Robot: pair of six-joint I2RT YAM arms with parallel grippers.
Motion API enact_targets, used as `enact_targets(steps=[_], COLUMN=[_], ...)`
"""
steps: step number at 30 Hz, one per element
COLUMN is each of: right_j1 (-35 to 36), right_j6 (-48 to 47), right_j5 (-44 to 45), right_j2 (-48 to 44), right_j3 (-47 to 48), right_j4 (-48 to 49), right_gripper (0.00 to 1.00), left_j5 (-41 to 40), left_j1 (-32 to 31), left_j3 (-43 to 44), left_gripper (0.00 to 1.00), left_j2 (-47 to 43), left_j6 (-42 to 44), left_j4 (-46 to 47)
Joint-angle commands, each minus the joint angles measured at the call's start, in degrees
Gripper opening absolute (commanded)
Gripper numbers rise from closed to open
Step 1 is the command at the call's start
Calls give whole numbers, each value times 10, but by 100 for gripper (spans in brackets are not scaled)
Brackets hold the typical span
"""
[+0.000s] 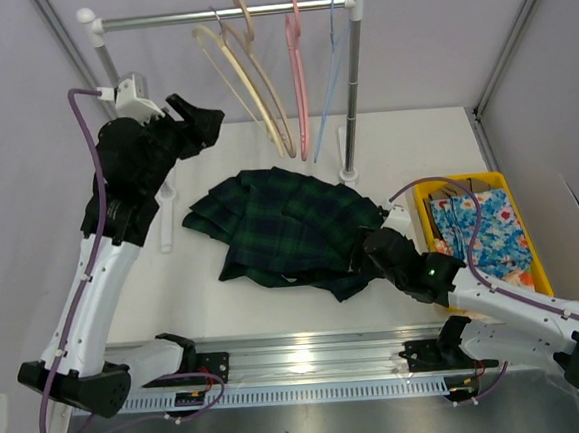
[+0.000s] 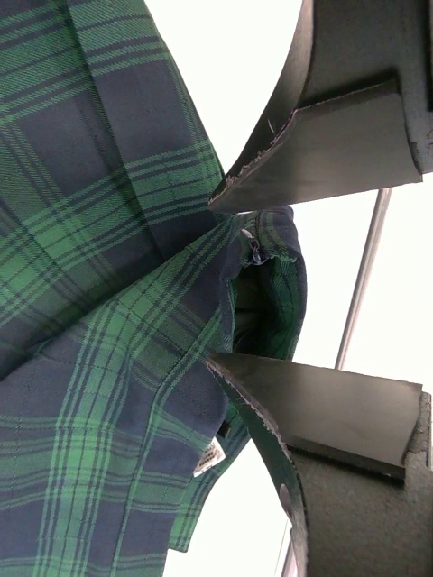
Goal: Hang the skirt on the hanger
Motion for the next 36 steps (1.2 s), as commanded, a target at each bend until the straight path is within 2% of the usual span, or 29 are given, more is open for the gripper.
enact_targets(steps=[1,10,14,23,34,36], right_j1=[3,1,-3,-11,-19,-19], right_j6=[-10,-24,-31,-35,-34,-33], right_j5=[23,31,29,17,9,8], right_j2=[-9,-10,-8,-15,-25,-27], right_j3=[31,44,47,45,35,32], right_j4=[-1,0,1,4,7,8], right_gripper=[68,69,70,70,70,70], left_j5=[-71,-194,-237,-283,-306,-310], left_j1=[-27,-94,-108,-125,-129,-129], left_j3=[79,228,294,423,429,432], left_gripper=[71,68,66,59,48,43], left_j2=[41,171,223,316,320,320], left_j6=[-9,35,57,89,116,124], left_j4=[30,22,-17,-104,-124,-123])
